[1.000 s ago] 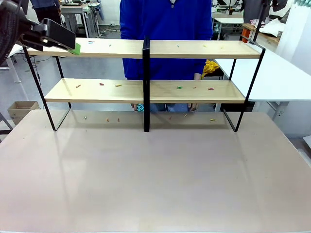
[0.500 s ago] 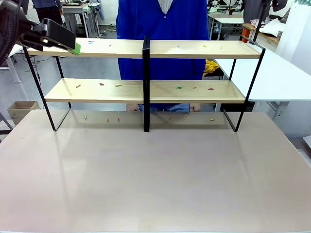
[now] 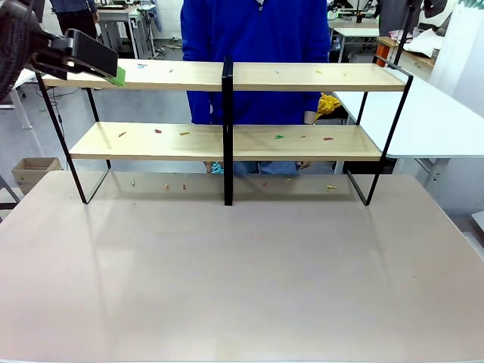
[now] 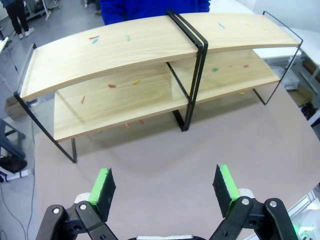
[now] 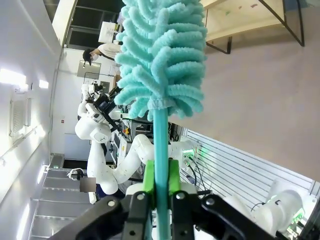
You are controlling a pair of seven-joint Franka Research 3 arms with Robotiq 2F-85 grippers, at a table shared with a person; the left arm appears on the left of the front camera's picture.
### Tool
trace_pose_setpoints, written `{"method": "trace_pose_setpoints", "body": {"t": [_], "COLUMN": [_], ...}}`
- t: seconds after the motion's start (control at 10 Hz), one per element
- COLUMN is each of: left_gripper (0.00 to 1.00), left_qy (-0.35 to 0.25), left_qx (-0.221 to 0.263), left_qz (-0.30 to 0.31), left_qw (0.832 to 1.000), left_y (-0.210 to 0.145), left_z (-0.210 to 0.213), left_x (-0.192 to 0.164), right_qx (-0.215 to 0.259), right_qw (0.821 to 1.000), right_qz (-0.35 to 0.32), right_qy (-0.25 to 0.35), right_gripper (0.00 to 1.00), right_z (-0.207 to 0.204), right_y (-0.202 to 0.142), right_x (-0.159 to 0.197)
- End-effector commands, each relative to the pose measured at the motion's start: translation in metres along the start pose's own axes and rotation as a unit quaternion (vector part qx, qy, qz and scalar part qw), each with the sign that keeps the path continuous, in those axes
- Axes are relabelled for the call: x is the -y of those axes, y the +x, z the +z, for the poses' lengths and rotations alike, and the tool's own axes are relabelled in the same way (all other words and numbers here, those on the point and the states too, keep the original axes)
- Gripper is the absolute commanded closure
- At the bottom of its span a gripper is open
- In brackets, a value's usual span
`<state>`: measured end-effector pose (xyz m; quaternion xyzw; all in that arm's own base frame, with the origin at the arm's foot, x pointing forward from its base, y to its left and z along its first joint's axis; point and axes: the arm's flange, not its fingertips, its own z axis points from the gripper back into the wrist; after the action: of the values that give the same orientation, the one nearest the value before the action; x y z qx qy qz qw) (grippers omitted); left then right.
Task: Clean the shelves.
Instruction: Clean a randomly selected level of the Shelf with the Duster.
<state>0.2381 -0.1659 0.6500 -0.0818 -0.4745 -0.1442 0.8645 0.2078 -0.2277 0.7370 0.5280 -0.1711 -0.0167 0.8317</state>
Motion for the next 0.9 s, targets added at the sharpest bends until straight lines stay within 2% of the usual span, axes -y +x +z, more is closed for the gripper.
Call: {"method": "trace_pose_setpoints", "body": {"t": [0.0,0.3,0.4,0.6,0.8], "left_gripper": [0.00,0.00,0.00,0.00,0.00], "left_qy": [0.000,0.000,0.000,0.000,0.000], "left_qx": [0.001,0.001,0.001,0.001,0.001], "left_qz": [0.002,0.002,0.002,0.002,0.002], "left_qw": [1.000,1.000,1.000,1.000,1.000], "left_y": [0.000,0.000,0.000,0.000,0.000], "left_z": [0.000,0.000,0.000,0.000,0.000], "left_x": [-0.001,-0.001,-0.001,-0.001,-0.001], "right_qx": [0.003,0.003,0.000,-0.044,-0.107], "right_qw": [1.000,1.000,1.000,0.996,0.984], "right_qz": [-0.001,-0.001,0.000,0.051,0.072], "right_qy": [0.008,0.008,0.000,-0.057,-0.126], "right_gripper": [1.00,1.00,0.88,0.88,0.88], "right_z": [0.001,0.001,0.000,-0.051,-0.105], "right_y": [0.001,0.001,0.000,0.022,0.018], "right_x": [-0.006,-0.006,0.000,-0.031,-0.059]}}
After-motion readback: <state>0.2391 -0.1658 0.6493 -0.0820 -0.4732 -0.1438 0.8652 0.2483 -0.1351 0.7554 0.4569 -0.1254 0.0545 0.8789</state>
